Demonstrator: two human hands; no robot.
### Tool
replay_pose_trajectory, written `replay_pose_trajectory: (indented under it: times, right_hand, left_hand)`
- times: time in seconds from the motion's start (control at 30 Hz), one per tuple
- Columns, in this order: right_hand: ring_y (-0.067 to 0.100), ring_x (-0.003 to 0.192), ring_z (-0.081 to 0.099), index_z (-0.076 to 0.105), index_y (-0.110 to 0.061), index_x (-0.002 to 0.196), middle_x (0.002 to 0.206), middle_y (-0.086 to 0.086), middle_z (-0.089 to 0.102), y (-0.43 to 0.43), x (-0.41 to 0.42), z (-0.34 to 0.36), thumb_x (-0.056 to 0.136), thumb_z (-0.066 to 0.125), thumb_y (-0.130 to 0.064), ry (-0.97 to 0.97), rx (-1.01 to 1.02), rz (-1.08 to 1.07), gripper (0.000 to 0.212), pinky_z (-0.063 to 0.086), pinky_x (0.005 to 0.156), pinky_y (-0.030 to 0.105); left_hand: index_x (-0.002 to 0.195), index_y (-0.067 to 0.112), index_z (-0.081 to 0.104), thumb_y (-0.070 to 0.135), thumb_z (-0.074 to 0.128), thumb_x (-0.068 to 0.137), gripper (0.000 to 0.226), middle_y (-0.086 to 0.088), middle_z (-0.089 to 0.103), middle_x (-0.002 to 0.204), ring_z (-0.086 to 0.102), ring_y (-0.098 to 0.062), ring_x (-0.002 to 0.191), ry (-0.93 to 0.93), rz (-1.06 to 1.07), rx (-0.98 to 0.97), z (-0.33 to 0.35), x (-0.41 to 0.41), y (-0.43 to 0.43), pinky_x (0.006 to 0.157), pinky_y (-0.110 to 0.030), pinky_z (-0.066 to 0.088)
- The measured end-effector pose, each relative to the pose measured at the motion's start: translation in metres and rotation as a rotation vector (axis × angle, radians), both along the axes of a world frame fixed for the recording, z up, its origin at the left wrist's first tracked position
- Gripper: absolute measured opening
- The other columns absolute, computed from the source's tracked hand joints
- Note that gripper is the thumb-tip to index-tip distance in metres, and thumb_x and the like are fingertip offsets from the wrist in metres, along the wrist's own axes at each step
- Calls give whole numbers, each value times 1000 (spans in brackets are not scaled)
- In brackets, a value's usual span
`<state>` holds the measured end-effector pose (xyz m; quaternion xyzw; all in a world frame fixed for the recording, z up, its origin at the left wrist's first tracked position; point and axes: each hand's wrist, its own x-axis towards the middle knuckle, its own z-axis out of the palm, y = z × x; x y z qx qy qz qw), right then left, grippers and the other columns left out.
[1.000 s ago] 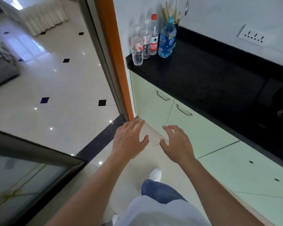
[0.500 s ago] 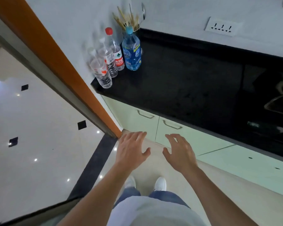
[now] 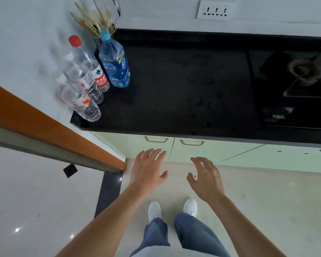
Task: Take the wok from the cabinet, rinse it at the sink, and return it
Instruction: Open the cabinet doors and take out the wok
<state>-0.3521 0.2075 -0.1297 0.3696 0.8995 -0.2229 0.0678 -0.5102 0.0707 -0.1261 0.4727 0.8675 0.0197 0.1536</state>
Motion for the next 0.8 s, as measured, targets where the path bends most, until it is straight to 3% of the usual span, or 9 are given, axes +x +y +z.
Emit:
replay_pose_trajectory:
  times: [0.23,0.43,0.63,0.8]
  right_hand:
    - [36,135,50,57,-10,138,143,14,56,17,-34,-45,85,71,-28,33,70,28,57,28,120,50]
    - [38,121,58,55,-5,135,134,16,61,30,-54,-82,80,73,-23,62,100,65,60,47,107,50]
    - [41,130,54,51,0,139,140,22,57,38,-66,-105,83,74,-21,63,132,109,64,38,116,53]
    - [42,114,61,57,2,131,124,21,65,38,-64,-118,79,72,-14,170,98,55,56,55,97,52]
  left_hand:
    - [153,25,29,52,54,93,71,0,27,163,21,-22,151,13,-90,-1,-47,-34,9,122,-37,13]
    - [153,18,32,43,63,91,73,-3,33,160,29,-24,148,18,-88,17,-82,-41,31,121,-36,19]
    - [153,11,30,39,65,90,78,-10,37,157,34,-26,146,41,-87,24,-109,-45,43,118,-33,13]
    - [150,8,37,39,66,89,74,-11,47,149,44,-28,139,27,-16,92,-111,-36,47,113,-35,34]
